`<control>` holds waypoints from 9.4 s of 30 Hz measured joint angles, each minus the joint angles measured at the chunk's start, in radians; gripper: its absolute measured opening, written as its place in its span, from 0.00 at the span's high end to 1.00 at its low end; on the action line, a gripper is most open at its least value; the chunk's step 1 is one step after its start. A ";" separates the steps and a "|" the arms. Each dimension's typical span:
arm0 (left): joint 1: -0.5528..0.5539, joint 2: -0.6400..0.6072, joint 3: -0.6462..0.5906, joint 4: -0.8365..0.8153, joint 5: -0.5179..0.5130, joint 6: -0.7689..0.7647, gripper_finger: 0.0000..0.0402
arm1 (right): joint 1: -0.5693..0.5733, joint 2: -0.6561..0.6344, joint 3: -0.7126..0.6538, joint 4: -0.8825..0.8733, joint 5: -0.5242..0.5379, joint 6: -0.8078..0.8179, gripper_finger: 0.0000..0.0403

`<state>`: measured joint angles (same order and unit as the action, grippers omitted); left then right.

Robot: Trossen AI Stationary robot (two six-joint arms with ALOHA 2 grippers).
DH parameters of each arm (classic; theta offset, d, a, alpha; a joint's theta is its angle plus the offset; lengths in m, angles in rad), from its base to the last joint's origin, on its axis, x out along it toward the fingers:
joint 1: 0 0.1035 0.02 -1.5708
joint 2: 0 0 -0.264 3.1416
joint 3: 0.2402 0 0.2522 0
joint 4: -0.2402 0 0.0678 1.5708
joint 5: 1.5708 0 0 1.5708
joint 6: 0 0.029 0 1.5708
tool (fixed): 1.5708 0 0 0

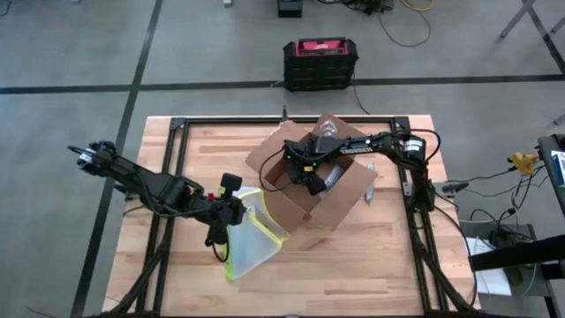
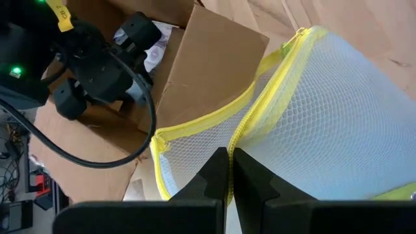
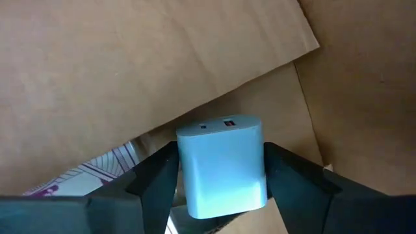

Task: Unpack boxes
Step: Put the white charger adapter into the transparent zip lock bag, then put the pink charger adapter into the transparent zip lock bag

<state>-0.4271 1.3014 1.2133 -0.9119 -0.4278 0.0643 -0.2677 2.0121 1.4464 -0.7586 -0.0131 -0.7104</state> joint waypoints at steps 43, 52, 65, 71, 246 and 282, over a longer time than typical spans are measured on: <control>0.000 0.000 0.000 -0.001 0.001 0.000 1.00 | -0.046 -0.061 -0.001 -0.050 -0.126 0.140 0.36; 0.000 0.000 0.000 -0.001 0.001 0.000 1.00 | -0.040 -0.020 0.004 -0.028 -0.127 0.135 0.35; 0.000 0.001 0.000 -0.001 0.001 0.005 1.00 | 0.014 -0.040 -0.001 -0.086 -0.062 0.202 0.46; 0.000 0.001 0.000 -0.002 0.001 0.001 1.00 | 0.019 -0.029 0.001 -0.077 -0.059 0.223 0.41; -0.073 -0.108 -0.281 0.293 -0.011 -0.224 1.00 | 0.098 -0.246 -0.302 0.152 0.582 1.661 1.00; -0.073 -0.108 -0.281 0.341 -0.010 -0.133 1.00 | 0.195 -0.147 0.101 -0.238 0.170 1.069 1.00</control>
<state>-0.4999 1.1938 0.9325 -0.5705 -0.4381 -0.0685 -0.0731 1.8648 1.5472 -0.9968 0.1567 0.3589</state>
